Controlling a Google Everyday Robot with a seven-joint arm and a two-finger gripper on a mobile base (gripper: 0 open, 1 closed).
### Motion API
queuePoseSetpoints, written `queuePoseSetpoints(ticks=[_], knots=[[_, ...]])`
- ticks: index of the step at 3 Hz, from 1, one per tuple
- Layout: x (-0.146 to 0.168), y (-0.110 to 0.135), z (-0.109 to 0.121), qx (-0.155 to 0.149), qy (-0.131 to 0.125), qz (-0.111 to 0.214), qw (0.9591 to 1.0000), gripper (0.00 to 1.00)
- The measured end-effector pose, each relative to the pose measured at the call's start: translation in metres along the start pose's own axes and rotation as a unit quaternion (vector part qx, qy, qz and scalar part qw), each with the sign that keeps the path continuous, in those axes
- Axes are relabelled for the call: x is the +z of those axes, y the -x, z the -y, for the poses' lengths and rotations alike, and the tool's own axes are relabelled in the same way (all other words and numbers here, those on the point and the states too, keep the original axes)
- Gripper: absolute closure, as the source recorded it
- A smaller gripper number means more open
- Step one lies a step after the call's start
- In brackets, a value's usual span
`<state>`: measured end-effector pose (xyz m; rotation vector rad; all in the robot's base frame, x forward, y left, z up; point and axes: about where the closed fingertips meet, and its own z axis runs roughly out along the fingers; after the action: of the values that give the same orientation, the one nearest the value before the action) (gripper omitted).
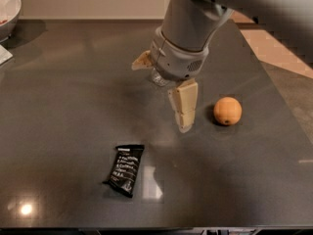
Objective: Move rxbar chocolate near orange
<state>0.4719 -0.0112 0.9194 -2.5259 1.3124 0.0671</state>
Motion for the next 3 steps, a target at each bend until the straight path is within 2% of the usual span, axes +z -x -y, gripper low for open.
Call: queuePoseSetpoints(ticks=[1,2,3], knots=[[0.022,0.015,-0.004,-0.066,0.020,-0.023,0.9974,0.00],[0.054,0.033,-0.012,-0.118,0.065,-0.036,0.9903,0.00],[0.054,0.033,-0.012,-0.118,0.065,-0.036,0.9902,0.00]])
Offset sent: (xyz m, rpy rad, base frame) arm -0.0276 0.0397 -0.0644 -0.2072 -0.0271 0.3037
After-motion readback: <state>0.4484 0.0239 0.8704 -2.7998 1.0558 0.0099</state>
